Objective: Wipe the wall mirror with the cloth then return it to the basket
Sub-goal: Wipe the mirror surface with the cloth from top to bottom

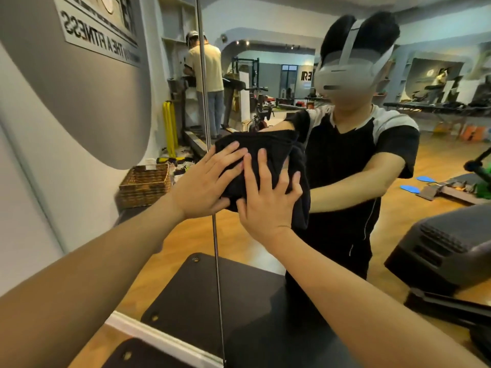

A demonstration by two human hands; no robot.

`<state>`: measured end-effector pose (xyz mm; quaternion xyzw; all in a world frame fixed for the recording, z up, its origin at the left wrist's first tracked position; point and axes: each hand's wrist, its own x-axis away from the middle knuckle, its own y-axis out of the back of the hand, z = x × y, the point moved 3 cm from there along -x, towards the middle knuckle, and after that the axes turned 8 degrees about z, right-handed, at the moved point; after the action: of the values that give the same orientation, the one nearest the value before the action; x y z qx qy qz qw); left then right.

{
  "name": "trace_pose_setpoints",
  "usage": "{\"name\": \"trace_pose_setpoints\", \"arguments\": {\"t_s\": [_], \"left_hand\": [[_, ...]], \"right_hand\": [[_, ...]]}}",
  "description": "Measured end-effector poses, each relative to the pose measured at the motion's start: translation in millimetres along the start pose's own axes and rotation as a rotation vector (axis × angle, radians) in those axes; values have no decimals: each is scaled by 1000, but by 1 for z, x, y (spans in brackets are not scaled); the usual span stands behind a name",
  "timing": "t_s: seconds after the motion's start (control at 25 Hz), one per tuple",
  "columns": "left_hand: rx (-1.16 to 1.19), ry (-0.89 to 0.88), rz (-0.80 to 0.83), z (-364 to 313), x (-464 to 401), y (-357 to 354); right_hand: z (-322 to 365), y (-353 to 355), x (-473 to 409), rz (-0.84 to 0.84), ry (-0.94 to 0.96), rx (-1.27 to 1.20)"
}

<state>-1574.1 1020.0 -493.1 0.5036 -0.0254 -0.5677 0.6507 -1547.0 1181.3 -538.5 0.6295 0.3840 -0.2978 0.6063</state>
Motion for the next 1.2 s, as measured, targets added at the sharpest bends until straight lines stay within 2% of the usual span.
{"name": "trace_pose_setpoints", "arguments": {"t_s": [0.24, 0.52, 0.68, 0.96, 1.2], "left_hand": [[179, 87, -61, 7, 48, -42], [229, 135, -108, -41, 90, -104], [234, 121, -68, -90, 83, -122], [283, 139, 66, -214, 53, -143], [372, 156, 61, -300, -17, -126]], "right_hand": [[42, -37, 21, -41, 49, 31], [26, -57, 84, 61, 211, 81], [-8, -58, 120, 109, 227, 119], [-109, -40, 198, 209, 299, 156], [-204, 9, 221, 241, 272, 141]]}}
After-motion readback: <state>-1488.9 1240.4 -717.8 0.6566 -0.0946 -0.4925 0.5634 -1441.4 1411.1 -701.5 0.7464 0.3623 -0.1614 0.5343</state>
